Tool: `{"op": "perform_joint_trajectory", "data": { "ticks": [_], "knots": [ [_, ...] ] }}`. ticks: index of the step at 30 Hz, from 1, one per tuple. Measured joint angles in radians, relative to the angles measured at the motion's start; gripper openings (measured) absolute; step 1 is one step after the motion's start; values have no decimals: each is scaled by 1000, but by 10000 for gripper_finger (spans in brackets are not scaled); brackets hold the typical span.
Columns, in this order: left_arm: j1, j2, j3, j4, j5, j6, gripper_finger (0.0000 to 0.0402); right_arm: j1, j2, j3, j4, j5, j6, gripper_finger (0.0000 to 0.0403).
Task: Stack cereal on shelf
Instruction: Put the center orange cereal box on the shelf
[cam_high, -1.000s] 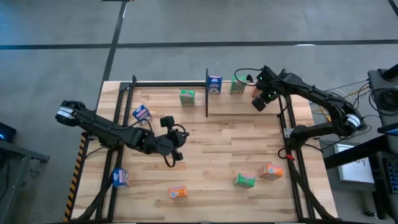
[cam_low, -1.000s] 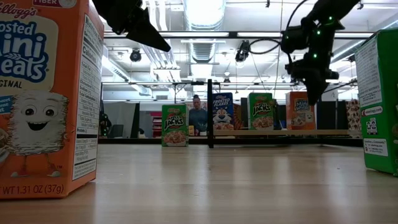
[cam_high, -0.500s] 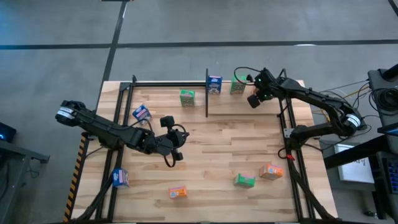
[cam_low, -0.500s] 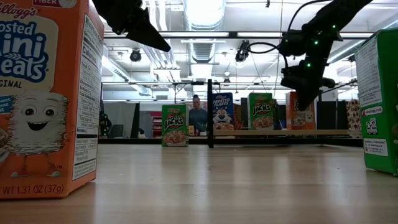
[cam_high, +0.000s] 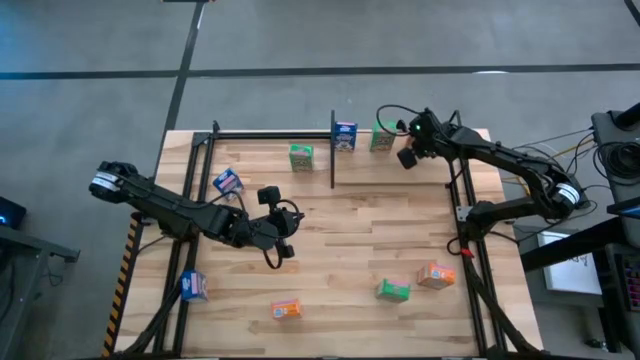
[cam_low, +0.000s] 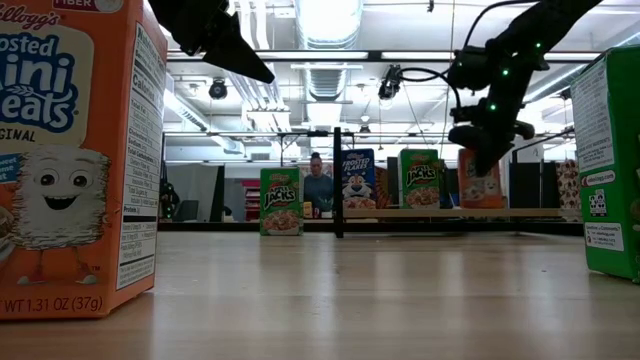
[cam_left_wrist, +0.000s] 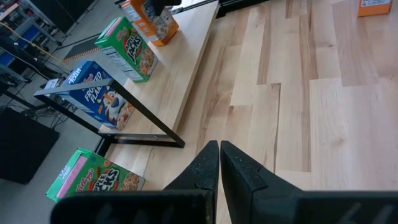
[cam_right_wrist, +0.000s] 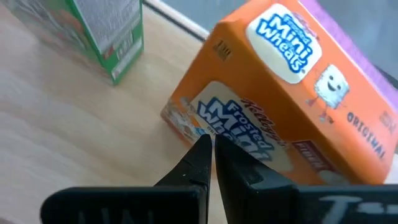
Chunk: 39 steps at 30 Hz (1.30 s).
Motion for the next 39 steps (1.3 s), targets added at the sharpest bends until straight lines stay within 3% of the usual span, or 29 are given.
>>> {"op": "perform_joint_trajectory", "data": {
  "ticks": [15, 39],
  "knots": [
    [0, 0, 0, 0, 0, 0, 0, -1, 0, -23, -20, 46, -22, 12],
    [0, 0, 0, 0, 0, 0, 0, -2, 1, -59, 98, 54, -54, 12]
  ]
}}
